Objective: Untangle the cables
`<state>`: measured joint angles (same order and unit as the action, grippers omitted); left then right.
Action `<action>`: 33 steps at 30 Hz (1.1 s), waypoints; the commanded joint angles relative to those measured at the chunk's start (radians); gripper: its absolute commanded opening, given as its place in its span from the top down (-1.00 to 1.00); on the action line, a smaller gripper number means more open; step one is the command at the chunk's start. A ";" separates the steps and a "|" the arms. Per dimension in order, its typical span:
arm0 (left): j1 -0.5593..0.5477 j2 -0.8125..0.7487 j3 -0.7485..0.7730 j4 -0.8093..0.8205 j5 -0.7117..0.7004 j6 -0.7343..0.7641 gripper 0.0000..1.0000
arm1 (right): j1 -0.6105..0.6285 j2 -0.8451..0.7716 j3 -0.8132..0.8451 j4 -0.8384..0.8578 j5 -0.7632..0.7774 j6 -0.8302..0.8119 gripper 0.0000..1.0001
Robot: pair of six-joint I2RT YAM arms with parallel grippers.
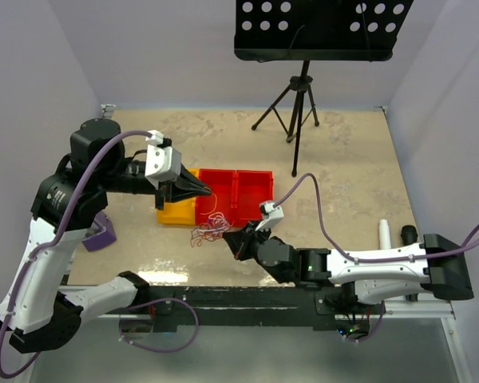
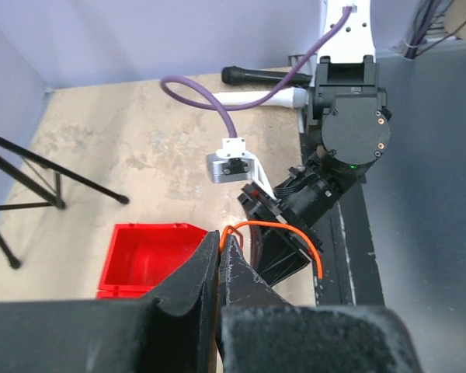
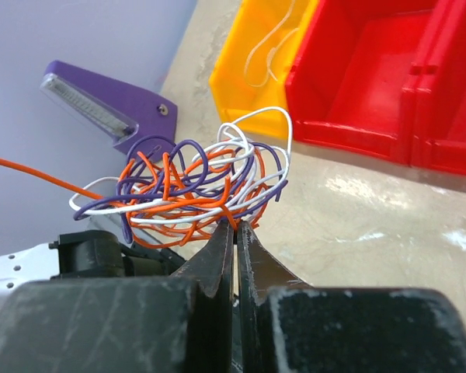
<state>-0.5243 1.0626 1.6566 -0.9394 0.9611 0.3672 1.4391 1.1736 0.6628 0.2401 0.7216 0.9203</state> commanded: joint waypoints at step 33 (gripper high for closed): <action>0.000 -0.188 -0.536 0.093 -0.187 0.078 0.63 | 0.000 -0.013 0.053 -0.265 -0.054 -0.044 1.00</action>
<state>-0.5320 0.8280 1.2411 -0.8909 0.5972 0.4816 1.4387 1.1004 0.6415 -0.0544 0.7143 1.0267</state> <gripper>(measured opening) 0.089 0.013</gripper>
